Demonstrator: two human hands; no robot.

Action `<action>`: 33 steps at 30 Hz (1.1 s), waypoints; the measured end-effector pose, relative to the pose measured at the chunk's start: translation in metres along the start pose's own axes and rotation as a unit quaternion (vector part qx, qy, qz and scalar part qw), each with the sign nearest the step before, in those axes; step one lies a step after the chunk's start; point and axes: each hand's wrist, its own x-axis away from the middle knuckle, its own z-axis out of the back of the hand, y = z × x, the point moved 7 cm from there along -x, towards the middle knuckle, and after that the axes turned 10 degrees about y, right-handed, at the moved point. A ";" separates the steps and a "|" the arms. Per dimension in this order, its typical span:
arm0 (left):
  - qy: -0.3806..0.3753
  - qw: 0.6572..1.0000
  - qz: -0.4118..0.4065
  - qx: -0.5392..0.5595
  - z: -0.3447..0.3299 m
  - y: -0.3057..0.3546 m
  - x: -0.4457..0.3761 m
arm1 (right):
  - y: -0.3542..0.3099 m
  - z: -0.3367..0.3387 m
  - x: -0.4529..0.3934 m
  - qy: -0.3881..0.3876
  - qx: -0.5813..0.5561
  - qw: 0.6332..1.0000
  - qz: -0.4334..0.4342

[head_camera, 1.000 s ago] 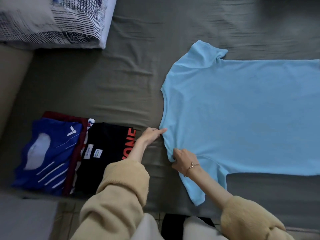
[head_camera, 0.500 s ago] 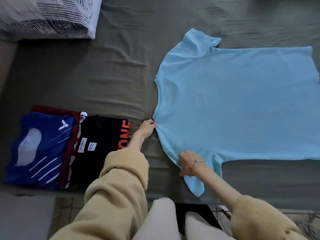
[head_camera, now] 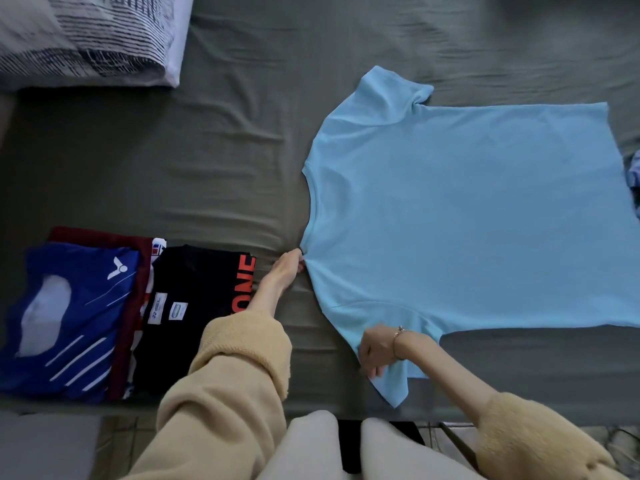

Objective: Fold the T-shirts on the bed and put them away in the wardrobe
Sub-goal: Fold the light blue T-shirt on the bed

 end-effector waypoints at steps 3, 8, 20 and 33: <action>-0.007 0.998 0.022 -0.060 0.002 0.006 -0.003 | 0.011 0.042 -0.003 0.110 -0.075 0.991 0.007; -0.118 0.973 0.076 -0.182 0.010 0.029 -0.007 | 0.054 0.098 -0.002 0.087 -0.030 0.989 -0.118; -0.328 0.871 0.163 -0.328 -0.036 -0.026 0.044 | 0.120 0.022 0.041 -0.080 -0.096 0.961 -0.247; -0.192 0.949 0.045 -0.246 -0.039 -0.043 0.067 | 0.139 -0.005 0.064 0.117 -0.210 0.943 -0.231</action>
